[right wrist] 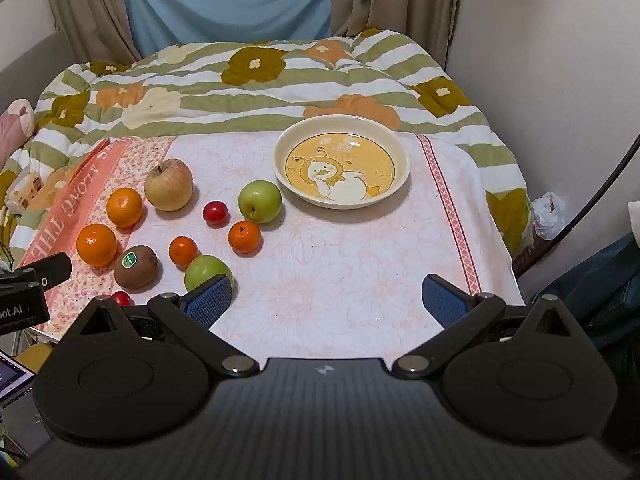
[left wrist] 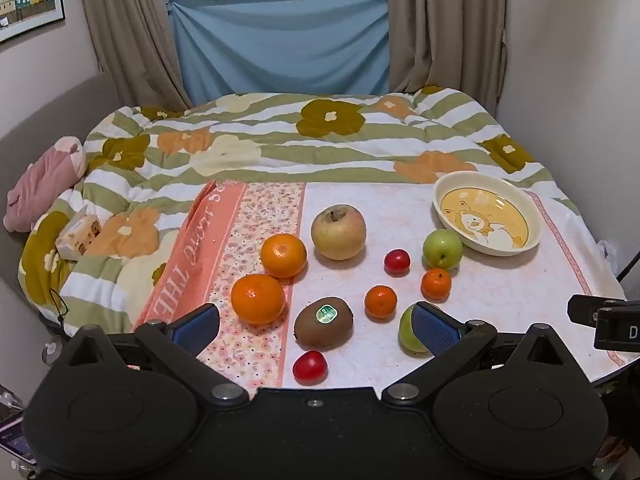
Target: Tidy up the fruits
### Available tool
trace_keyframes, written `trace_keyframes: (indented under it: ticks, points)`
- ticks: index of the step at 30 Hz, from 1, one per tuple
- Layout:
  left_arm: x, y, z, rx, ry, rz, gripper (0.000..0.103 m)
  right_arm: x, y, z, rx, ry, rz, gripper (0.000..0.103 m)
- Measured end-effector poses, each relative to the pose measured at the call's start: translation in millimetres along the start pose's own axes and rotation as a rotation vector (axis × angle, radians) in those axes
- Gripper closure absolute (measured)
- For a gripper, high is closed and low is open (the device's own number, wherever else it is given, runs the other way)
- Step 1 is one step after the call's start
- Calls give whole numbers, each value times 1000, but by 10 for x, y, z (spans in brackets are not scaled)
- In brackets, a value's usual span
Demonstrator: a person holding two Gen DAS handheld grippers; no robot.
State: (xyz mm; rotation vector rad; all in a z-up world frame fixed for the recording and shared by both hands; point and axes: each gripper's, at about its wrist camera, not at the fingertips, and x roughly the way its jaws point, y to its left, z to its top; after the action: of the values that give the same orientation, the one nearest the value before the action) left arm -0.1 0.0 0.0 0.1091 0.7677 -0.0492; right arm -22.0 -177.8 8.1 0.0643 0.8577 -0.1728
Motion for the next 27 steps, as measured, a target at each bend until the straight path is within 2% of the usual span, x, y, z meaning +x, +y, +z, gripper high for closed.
trace_keyframes:
  ticks: [3, 27]
  points:
    - [1, 14, 3, -19, 15, -23, 0, 5, -5, 5, 1, 0, 1, 0]
    - [16, -3, 39, 14, 6, 2, 0, 47, -27, 10, 23, 11, -4, 0]
